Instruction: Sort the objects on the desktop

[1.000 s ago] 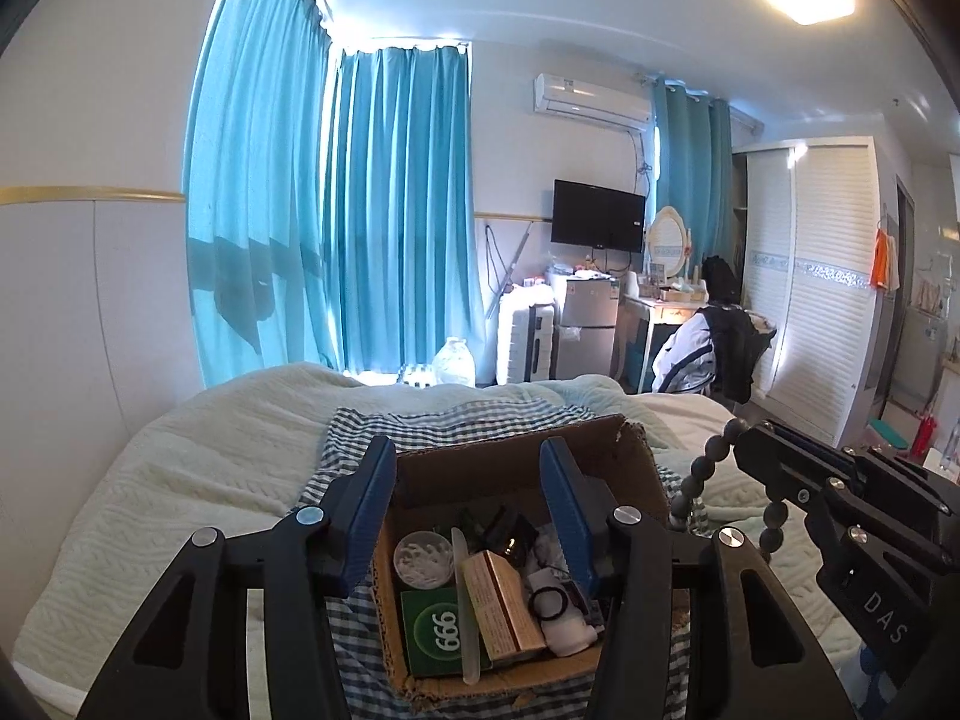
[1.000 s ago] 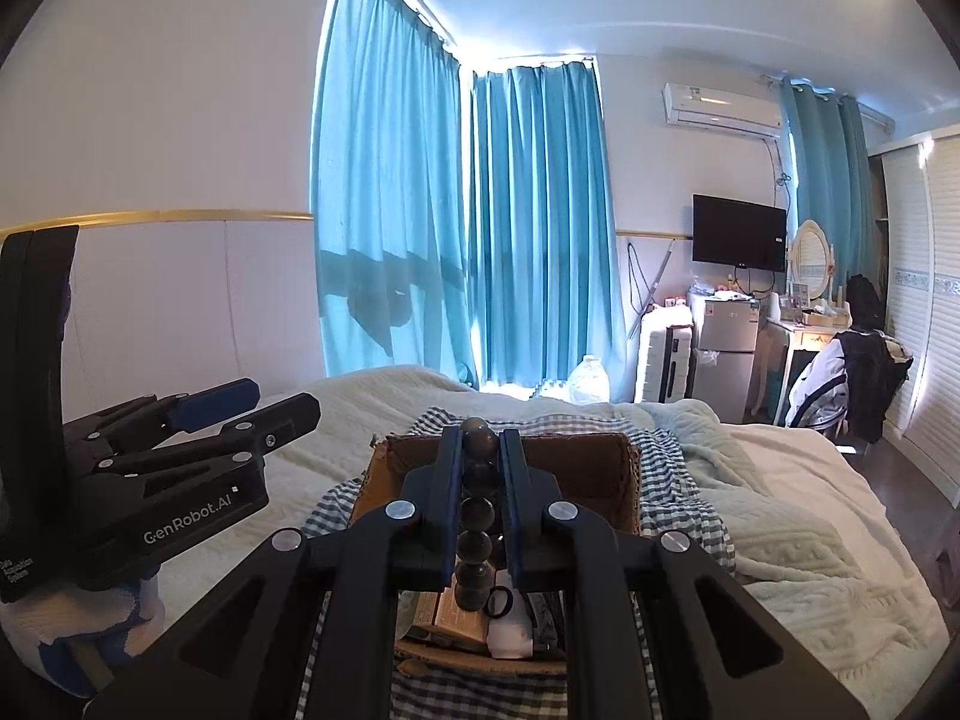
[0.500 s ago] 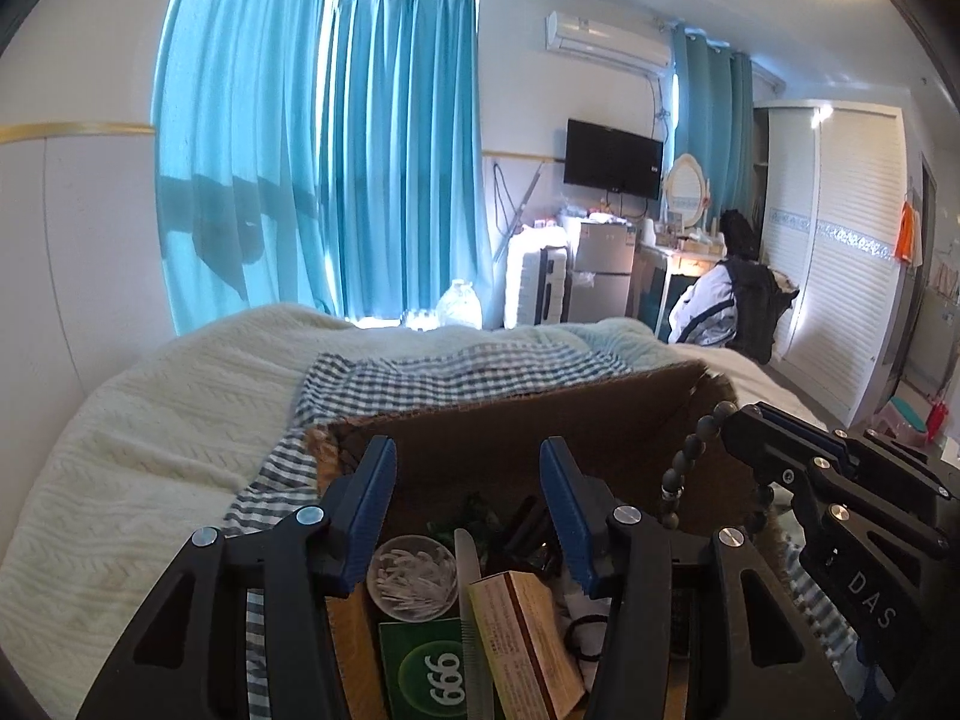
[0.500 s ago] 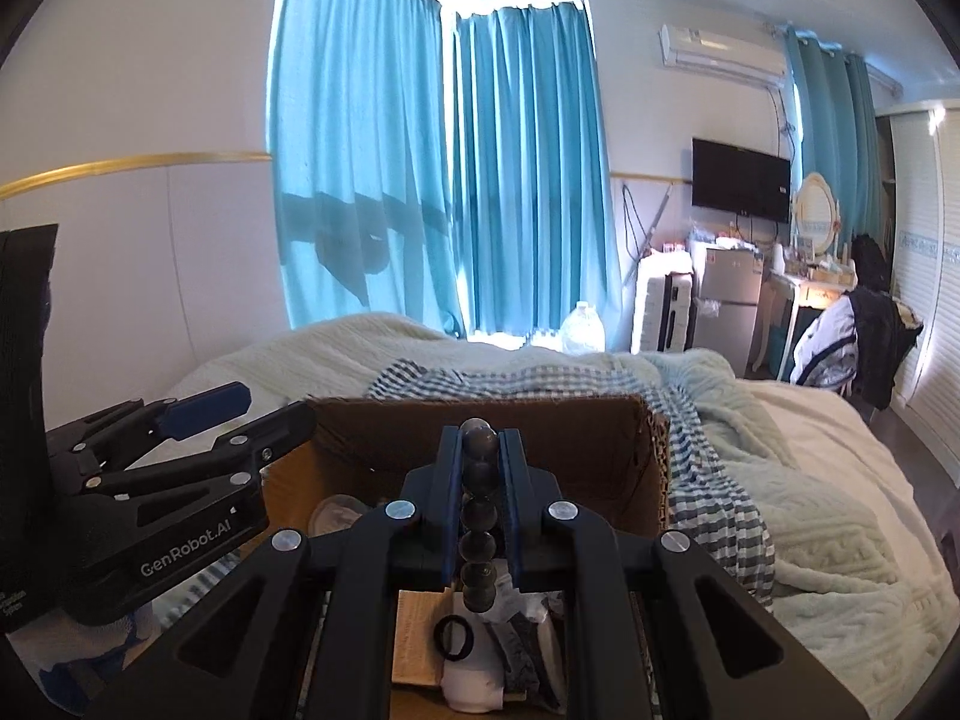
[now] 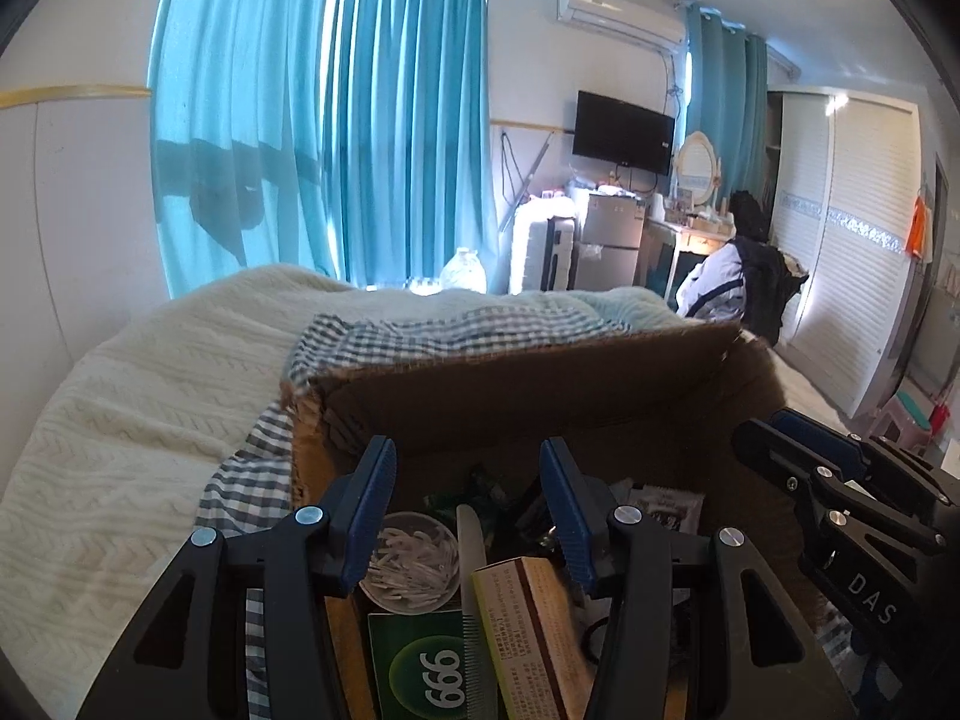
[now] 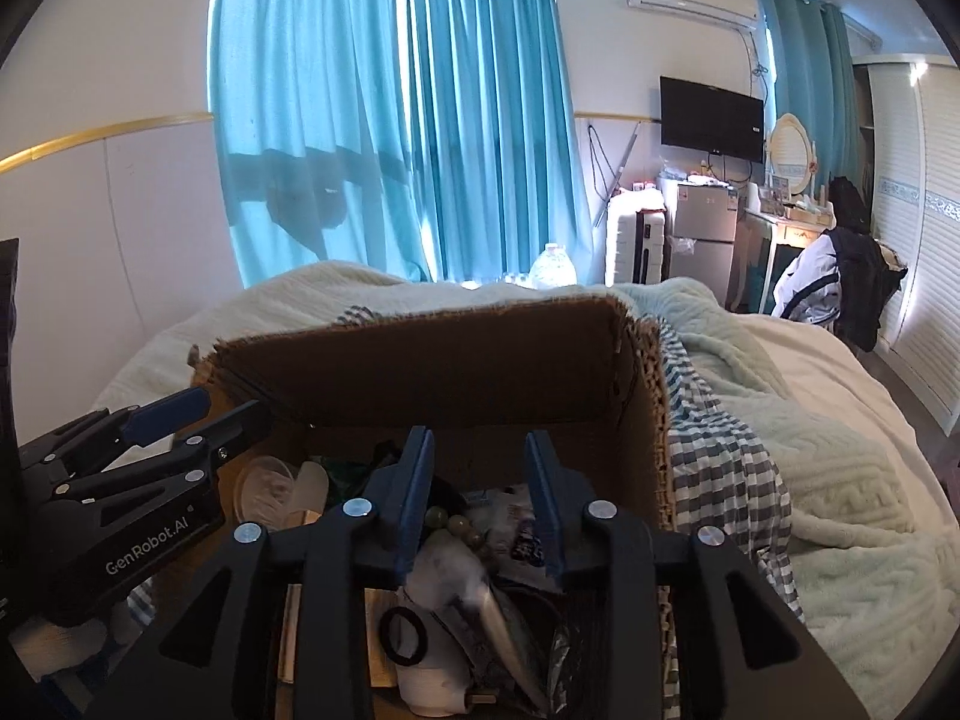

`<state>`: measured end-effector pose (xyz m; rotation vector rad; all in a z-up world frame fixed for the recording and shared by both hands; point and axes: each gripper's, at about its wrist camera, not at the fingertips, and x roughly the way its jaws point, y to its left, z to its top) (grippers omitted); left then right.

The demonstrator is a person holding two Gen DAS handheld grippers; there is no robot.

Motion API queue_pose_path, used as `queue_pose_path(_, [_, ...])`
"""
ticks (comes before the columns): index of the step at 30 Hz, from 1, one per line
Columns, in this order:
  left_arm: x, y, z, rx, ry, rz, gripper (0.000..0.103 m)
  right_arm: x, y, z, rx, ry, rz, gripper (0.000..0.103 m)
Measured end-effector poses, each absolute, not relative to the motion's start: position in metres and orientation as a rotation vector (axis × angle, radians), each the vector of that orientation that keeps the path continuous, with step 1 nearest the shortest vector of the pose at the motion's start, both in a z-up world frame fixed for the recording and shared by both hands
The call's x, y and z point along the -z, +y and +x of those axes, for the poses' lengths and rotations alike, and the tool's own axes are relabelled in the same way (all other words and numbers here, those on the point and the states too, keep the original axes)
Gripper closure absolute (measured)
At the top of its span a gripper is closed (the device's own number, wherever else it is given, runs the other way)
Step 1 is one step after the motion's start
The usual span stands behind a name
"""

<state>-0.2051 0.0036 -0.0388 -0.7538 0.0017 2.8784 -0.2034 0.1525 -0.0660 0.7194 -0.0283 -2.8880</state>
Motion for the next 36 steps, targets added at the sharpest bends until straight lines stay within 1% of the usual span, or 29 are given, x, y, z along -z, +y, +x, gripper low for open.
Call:
queue_pose_path(2, [0.023,0.004,-0.192,-2.891,0.007,-0.708,0.047,0.052,0.15,-0.192,2.898,-0.01,0.682,0.071])
queue_pose_path(4, [0.008,0.002,-0.18,-2.901,0.0,-0.671,0.046,0.036,0.147,-0.179,2.902,-0.002,0.642,0.066])
queue_pose_path(6, [-0.01,0.0,-0.165,-2.909,-0.004,-0.629,0.042,0.024,0.147,-0.167,2.905,0.0,0.612,0.057])
queue_pose_path(7, [-0.018,-0.001,-0.157,-2.916,-0.004,-0.607,0.038,0.017,0.147,-0.159,2.907,0.004,0.594,0.054])
queue_pose_path(8, [-0.025,-0.002,-0.152,-2.921,-0.004,-0.589,0.036,0.01,0.146,-0.149,2.911,0.009,0.573,0.05])
queue_pose_path(10, [-0.039,-0.006,-0.137,-2.933,-0.008,-0.552,0.034,-0.004,0.147,-0.131,2.92,0.012,0.536,0.044])
queue_pose_path(11, [-0.045,-0.008,-0.128,-2.937,-0.012,-0.536,0.03,-0.008,0.147,-0.124,2.923,0.011,0.523,0.041])
queue_pose_path(12, [-0.051,-0.01,-0.119,-2.941,-0.018,-0.521,0.027,-0.013,0.148,-0.117,2.928,0.008,0.512,0.035])
queue_pose_path(13, [-0.056,-0.012,-0.113,-2.945,-0.024,-0.509,0.021,-0.02,0.149,-0.107,2.934,-0.003,0.497,0.031])
queue_pose_path(14, [-0.062,-0.014,-0.104,-2.95,-0.03,-0.493,0.018,-0.025,0.15,-0.1,2.934,-0.013,0.487,0.026])
queue_pose_path(15, [-0.066,-0.016,-0.097,-2.954,-0.03,-0.481,0.017,-0.029,0.15,-0.093,2.932,-0.019,0.479,0.022])
queue_pose_path(16, [-0.071,-0.019,-0.089,-2.958,-0.029,-0.471,0.013,-0.033,0.149,-0.085,2.934,-0.018,0.471,0.02])
queue_pose_path(17, [-0.075,-0.021,-0.08,-2.961,-0.03,-0.462,0.009,-0.038,0.148,-0.073,2.943,-0.006,0.455,0.014])
queue_pose_path(20, [-0.084,-0.027,-0.055,-2.975,-0.045,-0.43,0.0,-0.048,0.147,-0.047,2.959,0.024,0.416,0.006])
queue_pose_path(21, [-0.086,-0.029,-0.048,-2.977,-0.053,-0.42,0.0,-0.051,0.147,-0.036,2.962,0.03,0.402,0.001])
queue_pose_path(29, [-0.092,-0.037,0.003,-2.99,-0.079,-0.378,0.0,-0.056,0.154,0.028,2.992,0.051,0.347,0.0])
queue_pose_path(36, [-0.065,-0.036,0.037,-2.99,-0.058,-0.386,0.0,-0.036,0.161,0.063,3.013,0.058,0.332,0.0])
